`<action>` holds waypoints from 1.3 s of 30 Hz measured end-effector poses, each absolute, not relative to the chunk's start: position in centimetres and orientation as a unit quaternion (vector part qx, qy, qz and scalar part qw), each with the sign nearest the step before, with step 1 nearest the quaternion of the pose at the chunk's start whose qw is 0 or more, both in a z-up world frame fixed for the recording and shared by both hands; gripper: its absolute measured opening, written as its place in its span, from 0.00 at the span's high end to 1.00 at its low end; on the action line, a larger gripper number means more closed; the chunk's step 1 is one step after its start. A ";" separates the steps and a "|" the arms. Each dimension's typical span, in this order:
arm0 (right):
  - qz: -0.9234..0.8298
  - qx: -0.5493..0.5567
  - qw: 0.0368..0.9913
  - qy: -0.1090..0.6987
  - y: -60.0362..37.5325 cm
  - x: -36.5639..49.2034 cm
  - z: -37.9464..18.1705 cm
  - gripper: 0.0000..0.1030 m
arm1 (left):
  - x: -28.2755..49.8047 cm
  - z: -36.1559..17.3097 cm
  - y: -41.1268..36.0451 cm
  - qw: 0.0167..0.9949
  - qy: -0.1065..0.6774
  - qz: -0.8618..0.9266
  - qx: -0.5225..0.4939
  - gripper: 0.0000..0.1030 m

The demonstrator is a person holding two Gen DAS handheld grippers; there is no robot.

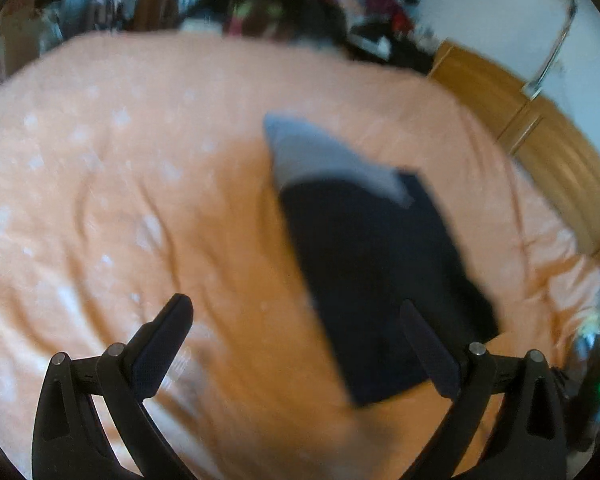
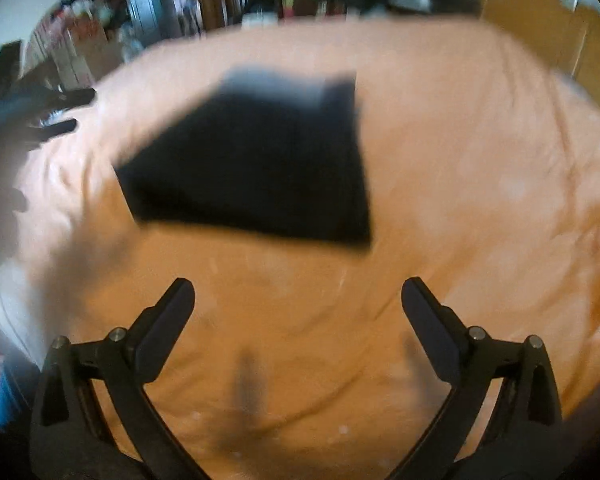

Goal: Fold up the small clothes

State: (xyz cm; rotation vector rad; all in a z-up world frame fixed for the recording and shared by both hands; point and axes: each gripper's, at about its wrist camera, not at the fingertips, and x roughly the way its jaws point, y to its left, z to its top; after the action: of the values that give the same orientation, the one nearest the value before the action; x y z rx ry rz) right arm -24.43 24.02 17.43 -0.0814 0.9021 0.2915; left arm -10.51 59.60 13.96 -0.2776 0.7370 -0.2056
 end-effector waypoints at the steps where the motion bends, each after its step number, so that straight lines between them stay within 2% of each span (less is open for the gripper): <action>1: 0.140 -0.045 0.899 0.413 24.2 -24.8 19.5 0.02 | -11.6 17.1 59.4 0.931 0.326 -0.099 -0.127 0.00; 6: 0.139 -0.053 0.953 0.265 24.8 -28.2 32.2 0.00 | -20.9 33.8 57.3 0.990 0.113 -0.053 -0.068 0.00; 9: 0.131 -0.033 0.972 0.193 24.6 -30.2 36.8 0.00 | -25.4 36.9 56.6 0.993 0.061 -0.045 -0.096 0.00; 11: 0.124 -0.011 0.971 0.205 24.4 -30.9 38.1 0.00 | -26.9 37.1 56.1 0.989 0.081 -0.061 -0.106 0.00; 14: 0.123 -0.004 0.960 0.252 24.7 -30.0 37.8 0.00 | -27.9 36.2 55.0 0.985 0.134 -0.054 -0.094 0.00; 22: 0.087 0.001 0.951 0.297 24.4 -30.1 36.4 0.00 | -29.0 32.0 52.7 0.972 0.210 -0.014 -0.106 0.00; 39: 0.094 -0.001 0.929 0.357 24.4 -29.7 34.0 0.00 | -28.9 30.1 50.2 0.973 0.223 0.016 -0.050 0.00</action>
State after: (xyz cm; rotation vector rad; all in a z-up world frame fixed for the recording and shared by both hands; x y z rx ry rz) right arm -29.66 24.42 34.03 -0.0011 0.7310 0.1924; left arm -28.90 50.21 30.14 -0.1015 0.4493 0.0314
